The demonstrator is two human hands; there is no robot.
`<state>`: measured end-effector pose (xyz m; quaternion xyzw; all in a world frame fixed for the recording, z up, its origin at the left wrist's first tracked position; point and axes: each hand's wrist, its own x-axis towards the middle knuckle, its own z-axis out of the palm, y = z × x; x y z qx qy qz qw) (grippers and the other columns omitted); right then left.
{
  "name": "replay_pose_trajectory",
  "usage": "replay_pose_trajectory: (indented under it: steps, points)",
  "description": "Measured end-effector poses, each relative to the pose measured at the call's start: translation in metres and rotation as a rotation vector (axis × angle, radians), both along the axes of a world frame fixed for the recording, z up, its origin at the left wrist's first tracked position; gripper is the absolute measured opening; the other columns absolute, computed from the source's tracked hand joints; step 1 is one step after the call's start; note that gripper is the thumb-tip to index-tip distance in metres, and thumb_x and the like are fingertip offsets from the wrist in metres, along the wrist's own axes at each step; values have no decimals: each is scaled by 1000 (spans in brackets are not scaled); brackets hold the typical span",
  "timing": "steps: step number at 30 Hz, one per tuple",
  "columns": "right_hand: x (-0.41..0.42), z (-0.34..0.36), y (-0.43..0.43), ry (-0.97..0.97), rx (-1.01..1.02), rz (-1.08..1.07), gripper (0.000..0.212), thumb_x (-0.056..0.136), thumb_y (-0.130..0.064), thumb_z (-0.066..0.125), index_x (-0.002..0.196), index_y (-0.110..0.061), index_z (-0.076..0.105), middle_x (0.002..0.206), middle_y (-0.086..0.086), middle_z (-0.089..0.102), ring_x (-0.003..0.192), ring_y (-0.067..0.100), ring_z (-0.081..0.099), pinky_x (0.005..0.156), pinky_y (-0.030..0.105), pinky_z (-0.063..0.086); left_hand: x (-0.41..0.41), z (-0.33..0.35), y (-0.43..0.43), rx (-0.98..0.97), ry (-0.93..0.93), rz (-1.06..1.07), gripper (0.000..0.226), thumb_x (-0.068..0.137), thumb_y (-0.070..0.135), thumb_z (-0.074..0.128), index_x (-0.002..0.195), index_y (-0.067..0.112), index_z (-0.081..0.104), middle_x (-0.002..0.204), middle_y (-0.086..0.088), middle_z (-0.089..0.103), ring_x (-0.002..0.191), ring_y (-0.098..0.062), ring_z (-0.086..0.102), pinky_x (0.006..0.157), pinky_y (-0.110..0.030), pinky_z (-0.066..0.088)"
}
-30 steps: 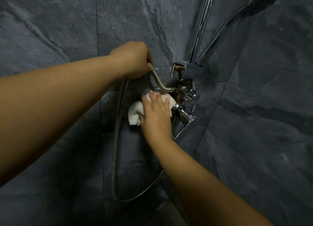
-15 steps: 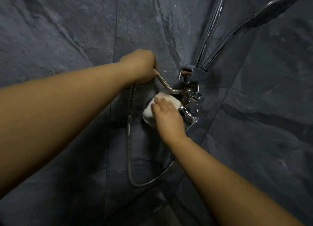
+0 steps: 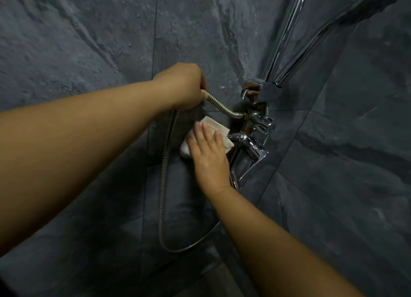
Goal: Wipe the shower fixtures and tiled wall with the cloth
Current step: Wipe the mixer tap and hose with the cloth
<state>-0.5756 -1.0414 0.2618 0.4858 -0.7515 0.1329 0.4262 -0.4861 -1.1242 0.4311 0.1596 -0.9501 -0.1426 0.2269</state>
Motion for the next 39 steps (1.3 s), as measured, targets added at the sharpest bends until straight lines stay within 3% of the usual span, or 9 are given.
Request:
replay_pose_trajectory:
  steps: [6, 10, 13, 19, 24, 29, 31, 35, 39]
  points:
    - [10, -54, 22, -317, -54, 138, 38, 81, -7, 46, 116, -4, 62, 130, 20, 55, 121, 37, 52, 100, 43, 44, 6, -3, 3, 20, -28, -6, 23, 90, 23, 57, 110, 19, 67, 107, -12, 66, 92, -27, 61, 80, -32, 47]
    - [42, -45, 40, -570, -477, 326, 50, 77, -1, 39, 123, -7, 57, 136, 5, 47, 129, 23, 44, 112, 22, 27, 7, -8, 0, 31, -26, -6, 23, 90, 24, 57, 110, 19, 68, 107, -11, 67, 97, -27, 61, 83, -33, 47]
    - [42, -5, 30, -494, -751, 380, 50, 80, 11, 51, 126, -8, 51, 137, 8, 43, 132, 30, 40, 113, 34, 29, 5, -8, 1, 46, -12, 6, 23, 90, 24, 58, 110, 20, 68, 109, -10, 66, 100, -26, 60, 84, -32, 45]
    - [19, -17, 2, -537, -451, 177, 55, 73, 6, 42, 124, -10, 58, 145, 11, 42, 141, 28, 12, 111, 58, 21, 7, -7, 1, 34, -29, -7, 24, 90, 24, 57, 110, 19, 68, 102, -11, 68, 80, -23, 57, 76, -28, 45]
    - [42, -42, 15, -789, -732, 353, 62, 79, 15, 48, 123, -28, 52, 146, -9, 34, 141, 16, 23, 114, 26, 23, 7, -11, 1, 0, -35, 10, 22, 89, 27, 58, 109, 22, 68, 106, -9, 67, 98, -26, 59, 87, -35, 46]
    - [58, -23, 15, -1227, -1355, 236, 46, 92, 3, 50, 133, -17, 46, 137, 3, 48, 125, 12, 46, 104, 16, 35, 6, -14, -1, -9, -47, 17, 20, 90, 27, 56, 106, 23, 68, 100, -5, 67, 83, -18, 55, 86, -35, 45]
    - [50, -4, 3, -1194, -1339, 221, 49, 94, -3, 49, 140, -13, 37, 147, 8, 37, 134, 16, 36, 111, 21, 25, 5, -13, 0, -14, -50, 24, 20, 91, 27, 56, 107, 23, 68, 98, -4, 67, 80, -17, 54, 86, -36, 46]
    - [51, 8, -23, -1185, -1248, 193, 53, 93, 0, 49, 143, -11, 33, 157, 10, 7, 144, 16, 11, 97, -7, 4, 4, -14, 1, 11, -60, 25, 20, 92, 26, 55, 108, 21, 66, 84, -1, 63, 62, -13, 56, 76, -32, 48]
    - [68, -15, -6, -1217, -1157, 282, 50, 92, 6, 48, 133, -20, 42, 155, 6, 18, 143, 15, 18, 96, -7, 11, 2, -15, 0, -19, -50, 24, 20, 91, 27, 55, 107, 21, 67, 83, -4, 63, 70, -20, 55, 77, -31, 47]
